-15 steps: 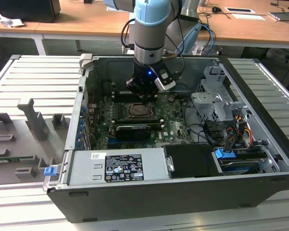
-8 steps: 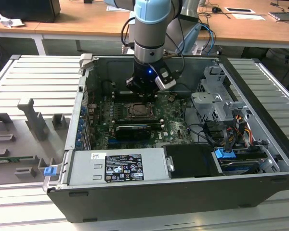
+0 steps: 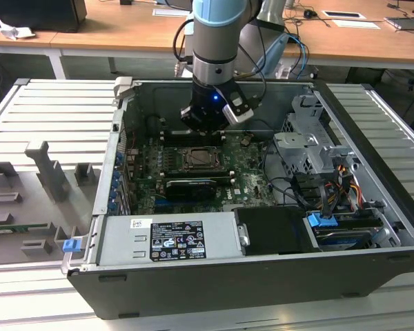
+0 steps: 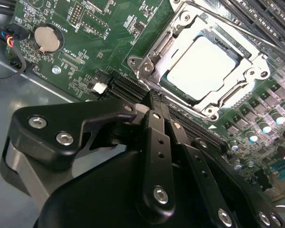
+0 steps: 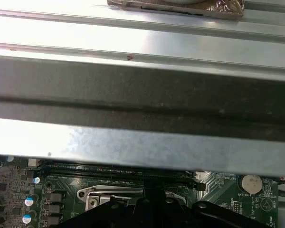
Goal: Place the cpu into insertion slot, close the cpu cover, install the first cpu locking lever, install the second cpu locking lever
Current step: 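Install the first cpu locking lever, then install the second cpu locking lever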
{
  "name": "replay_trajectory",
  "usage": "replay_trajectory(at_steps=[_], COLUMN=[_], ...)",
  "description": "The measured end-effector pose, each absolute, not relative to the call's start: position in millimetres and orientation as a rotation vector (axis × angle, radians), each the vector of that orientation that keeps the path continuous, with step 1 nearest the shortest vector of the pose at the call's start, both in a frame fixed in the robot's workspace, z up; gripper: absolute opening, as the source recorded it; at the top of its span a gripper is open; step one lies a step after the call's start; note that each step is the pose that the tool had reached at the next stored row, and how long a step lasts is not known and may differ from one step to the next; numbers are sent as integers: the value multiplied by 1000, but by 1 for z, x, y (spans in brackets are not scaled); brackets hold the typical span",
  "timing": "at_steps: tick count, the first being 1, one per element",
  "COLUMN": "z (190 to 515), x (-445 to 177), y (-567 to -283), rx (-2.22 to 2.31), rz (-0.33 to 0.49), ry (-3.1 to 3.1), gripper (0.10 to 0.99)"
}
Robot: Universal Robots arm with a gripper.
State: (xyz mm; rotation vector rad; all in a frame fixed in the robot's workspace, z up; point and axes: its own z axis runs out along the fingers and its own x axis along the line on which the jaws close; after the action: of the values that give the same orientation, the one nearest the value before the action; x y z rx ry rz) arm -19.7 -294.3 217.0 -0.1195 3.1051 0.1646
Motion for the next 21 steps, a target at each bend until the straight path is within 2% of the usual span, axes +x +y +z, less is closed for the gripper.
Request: replay_trajectory(at_steps=[21], z=[221], x=[-20], y=[-303], rx=[-120], rz=[165], ry=[3105], gripper=[106])
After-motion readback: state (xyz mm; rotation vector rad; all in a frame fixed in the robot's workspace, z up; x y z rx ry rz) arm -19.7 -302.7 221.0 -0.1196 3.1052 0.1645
